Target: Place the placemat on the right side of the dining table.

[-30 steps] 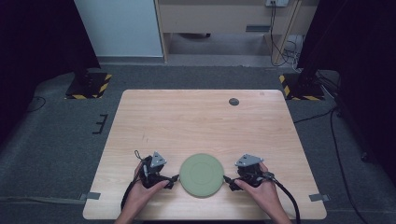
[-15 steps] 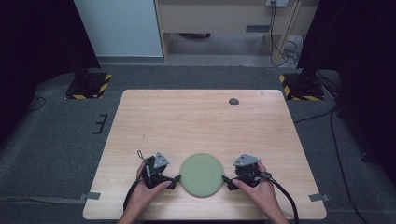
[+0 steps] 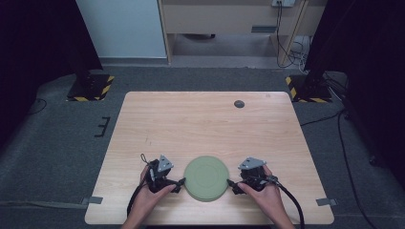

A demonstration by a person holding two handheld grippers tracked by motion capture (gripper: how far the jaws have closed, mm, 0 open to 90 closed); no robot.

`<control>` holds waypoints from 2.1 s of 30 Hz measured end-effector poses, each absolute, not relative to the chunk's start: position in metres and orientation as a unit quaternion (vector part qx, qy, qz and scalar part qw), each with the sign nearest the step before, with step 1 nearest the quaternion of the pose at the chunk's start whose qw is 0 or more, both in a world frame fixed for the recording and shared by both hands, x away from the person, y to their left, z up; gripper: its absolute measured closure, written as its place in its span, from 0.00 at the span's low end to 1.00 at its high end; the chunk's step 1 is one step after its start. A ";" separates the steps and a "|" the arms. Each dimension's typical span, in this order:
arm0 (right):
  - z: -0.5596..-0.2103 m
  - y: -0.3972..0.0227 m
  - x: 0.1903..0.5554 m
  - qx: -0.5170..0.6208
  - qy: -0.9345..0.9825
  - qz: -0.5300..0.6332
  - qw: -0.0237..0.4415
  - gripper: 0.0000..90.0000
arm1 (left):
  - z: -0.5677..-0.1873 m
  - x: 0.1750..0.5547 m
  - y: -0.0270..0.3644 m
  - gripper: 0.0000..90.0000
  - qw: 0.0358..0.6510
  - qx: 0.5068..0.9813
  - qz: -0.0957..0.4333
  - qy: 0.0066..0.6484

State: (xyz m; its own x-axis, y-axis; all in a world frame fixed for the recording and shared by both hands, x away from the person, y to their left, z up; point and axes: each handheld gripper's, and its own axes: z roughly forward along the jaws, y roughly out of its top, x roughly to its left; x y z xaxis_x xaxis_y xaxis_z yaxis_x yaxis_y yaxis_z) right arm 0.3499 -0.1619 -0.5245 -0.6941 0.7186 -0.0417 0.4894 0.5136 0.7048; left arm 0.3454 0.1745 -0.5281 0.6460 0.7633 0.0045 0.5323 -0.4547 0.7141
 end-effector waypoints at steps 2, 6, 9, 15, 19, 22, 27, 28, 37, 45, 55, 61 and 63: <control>-0.525 -0.161 0.350 0.354 0.853 0.343 0.170 0.07 | -0.528 0.346 0.174 0.03 0.349 0.837 0.166 0.388; -0.525 -0.162 0.352 0.357 0.852 0.343 0.173 0.06 | -0.528 0.347 0.173 0.02 0.347 0.836 0.169 0.390; -0.525 -0.161 0.354 0.361 0.849 0.341 0.180 0.05 | -0.528 0.348 0.172 0.02 0.346 0.834 0.173 0.392; -0.525 -0.160 0.358 0.367 0.846 0.338 0.187 0.04 | -0.528 0.352 0.171 0.01 0.347 0.829 0.179 0.401; -0.525 -0.161 0.358 0.368 0.846 0.339 0.185 0.07 | -0.528 0.352 0.172 0.03 0.348 0.829 0.178 0.400; -0.524 -0.161 0.355 0.365 0.849 0.337 0.180 0.07 | -0.528 0.349 0.172 0.04 0.348 0.831 0.175 0.396; -0.524 -0.159 0.352 0.361 0.851 0.337 0.178 0.06 | -0.526 0.347 0.170 0.04 0.349 0.833 0.179 0.391; -0.524 -0.159 0.353 0.361 0.852 0.336 0.177 0.06 | -0.526 0.347 0.170 0.04 0.347 0.834 0.180 0.390; -0.523 -0.159 0.359 0.372 0.845 0.334 0.190 0.05 | -0.527 0.351 0.167 0.02 0.344 0.830 0.187 0.398; -0.522 -0.158 0.354 0.363 0.850 0.336 0.184 0.08 | -0.527 0.347 0.167 0.04 0.347 0.831 0.179 0.397; -0.522 -0.157 0.361 0.368 0.849 0.329 0.188 0.04 | -0.527 0.351 0.165 0.02 0.345 0.825 0.191 0.405; -0.521 -0.155 0.353 0.359 0.851 0.328 0.196 0.09 | -0.527 0.348 0.164 0.04 0.345 0.826 0.188 0.403; -0.521 -0.155 0.354 0.360 0.851 0.329 0.198 0.07 | -0.527 0.348 0.164 0.03 0.343 0.826 0.189 0.406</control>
